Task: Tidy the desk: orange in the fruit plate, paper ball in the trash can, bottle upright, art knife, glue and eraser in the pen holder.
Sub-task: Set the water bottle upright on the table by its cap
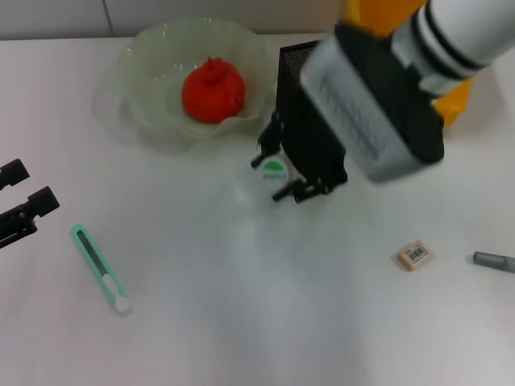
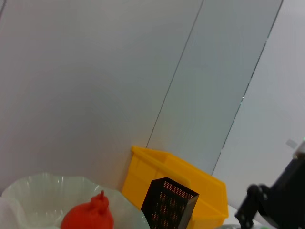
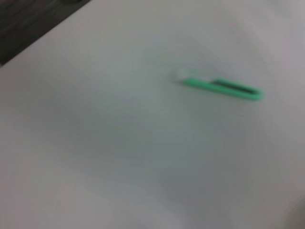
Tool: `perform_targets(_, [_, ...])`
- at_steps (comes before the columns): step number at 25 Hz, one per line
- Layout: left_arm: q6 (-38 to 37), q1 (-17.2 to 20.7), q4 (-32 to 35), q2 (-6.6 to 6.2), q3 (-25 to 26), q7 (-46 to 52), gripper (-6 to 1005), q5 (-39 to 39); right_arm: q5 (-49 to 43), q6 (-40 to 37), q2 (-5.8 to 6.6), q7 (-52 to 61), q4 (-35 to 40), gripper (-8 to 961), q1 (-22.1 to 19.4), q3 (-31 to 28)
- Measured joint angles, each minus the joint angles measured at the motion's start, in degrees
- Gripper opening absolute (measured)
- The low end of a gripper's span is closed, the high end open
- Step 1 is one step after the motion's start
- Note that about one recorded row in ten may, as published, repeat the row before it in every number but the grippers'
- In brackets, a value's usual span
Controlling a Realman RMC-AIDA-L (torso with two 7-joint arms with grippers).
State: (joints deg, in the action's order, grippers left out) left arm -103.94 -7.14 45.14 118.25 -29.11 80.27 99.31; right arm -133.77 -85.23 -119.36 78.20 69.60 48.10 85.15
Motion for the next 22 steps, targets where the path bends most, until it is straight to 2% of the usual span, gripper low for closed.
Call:
perform_targets(3, [-0.1, -0.1, 0.2, -0.04, 0.1, -0.2, 855, 0.0, 1.8, -0.1, 0.02, 3.5, 0.2, 437, -0.8, -3.0])
perform_targets(12, [-0.8, 0.1, 2.0, -1.67, 4.1, -2.9, 855, 0.0, 9.5, 2.4, 0.02, 16.0, 1.6, 438, -3.2, -9.0])
perform_targets(17, [-0.9, 0.4, 2.1, -1.94, 4.4, -5.1, 854, 0.0, 15.4, 5.2, 0.01, 20.6, 0.1, 438, -4.1, -9.7])
perform_targets(22, [-0.4, 0.3, 1.5, -1.99, 8.3, -10.4, 854, 0.0, 21.7, 9.5, -0.08, 24.6, -3.5, 437, -3.7, -8.5])
